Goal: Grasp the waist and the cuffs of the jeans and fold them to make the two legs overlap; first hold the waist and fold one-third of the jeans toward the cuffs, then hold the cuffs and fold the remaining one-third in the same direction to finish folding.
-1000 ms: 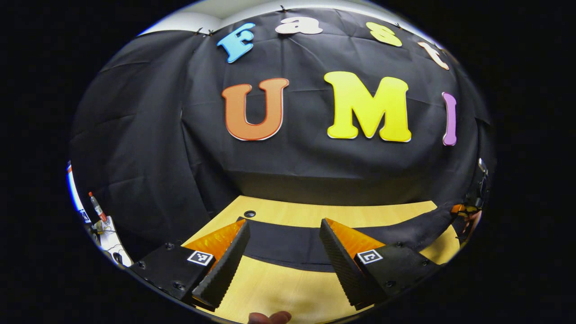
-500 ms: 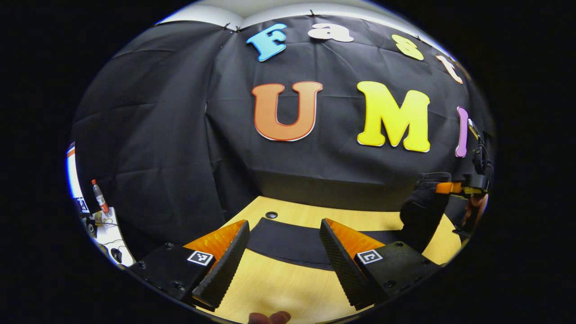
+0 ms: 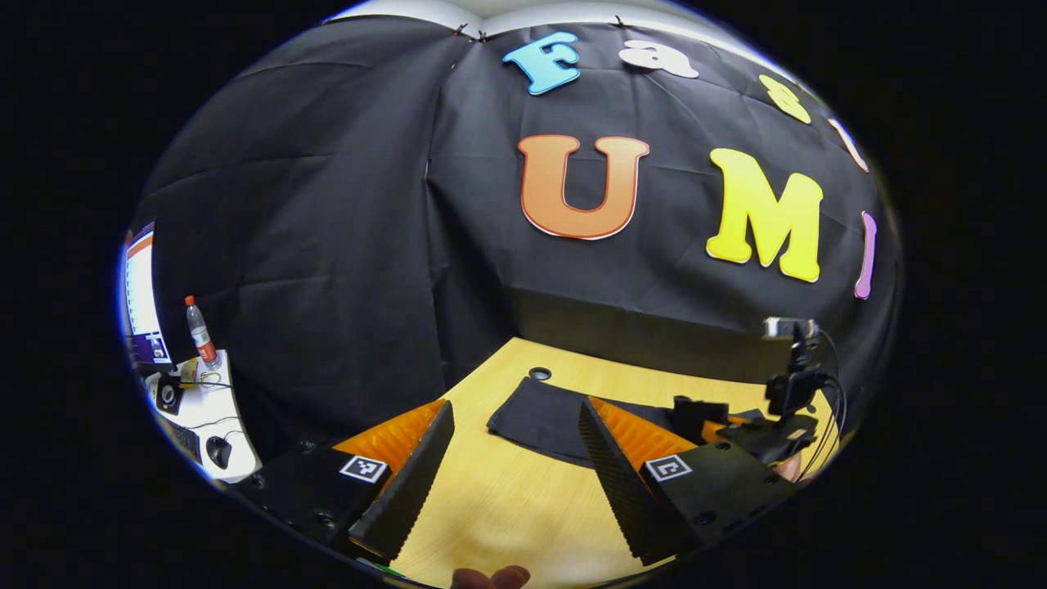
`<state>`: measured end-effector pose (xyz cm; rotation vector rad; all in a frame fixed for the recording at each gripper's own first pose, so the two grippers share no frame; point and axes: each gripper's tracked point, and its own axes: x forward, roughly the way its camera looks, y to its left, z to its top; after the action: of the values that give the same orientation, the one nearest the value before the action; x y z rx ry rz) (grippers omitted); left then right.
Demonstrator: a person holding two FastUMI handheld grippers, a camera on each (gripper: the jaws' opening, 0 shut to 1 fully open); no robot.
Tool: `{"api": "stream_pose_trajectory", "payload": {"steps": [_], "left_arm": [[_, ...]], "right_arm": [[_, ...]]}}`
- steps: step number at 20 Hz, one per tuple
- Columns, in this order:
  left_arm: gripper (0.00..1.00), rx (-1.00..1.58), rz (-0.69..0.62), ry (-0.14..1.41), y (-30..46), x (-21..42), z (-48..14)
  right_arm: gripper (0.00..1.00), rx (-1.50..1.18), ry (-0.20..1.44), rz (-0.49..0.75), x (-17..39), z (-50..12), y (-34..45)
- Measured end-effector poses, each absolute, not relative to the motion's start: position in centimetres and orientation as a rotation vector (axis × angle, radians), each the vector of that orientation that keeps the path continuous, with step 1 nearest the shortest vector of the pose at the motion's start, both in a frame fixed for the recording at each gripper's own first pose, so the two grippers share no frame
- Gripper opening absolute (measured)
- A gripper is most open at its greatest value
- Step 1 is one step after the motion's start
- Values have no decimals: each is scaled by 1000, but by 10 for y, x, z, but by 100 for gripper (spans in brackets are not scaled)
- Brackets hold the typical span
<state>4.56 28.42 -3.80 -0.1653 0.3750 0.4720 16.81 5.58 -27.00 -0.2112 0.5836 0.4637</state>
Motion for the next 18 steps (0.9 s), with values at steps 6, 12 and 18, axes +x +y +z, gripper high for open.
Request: {"api": "stream_pose_trajectory", "payload": {"steps": [6, 12, 18], "left_arm": [[99, -254, 467, 414, 287, 41, -63], [100, -362, 465, 434, 294, 49, -92], [99, -819, 360, 459, 281, 101, -143]], "right_arm": [[36, -263, 594, 697, 159, -245, 50], [88, -200, 580, 754, 129, -183, 29], [89, -179, 538, 746, 88, -78, -62]]}}
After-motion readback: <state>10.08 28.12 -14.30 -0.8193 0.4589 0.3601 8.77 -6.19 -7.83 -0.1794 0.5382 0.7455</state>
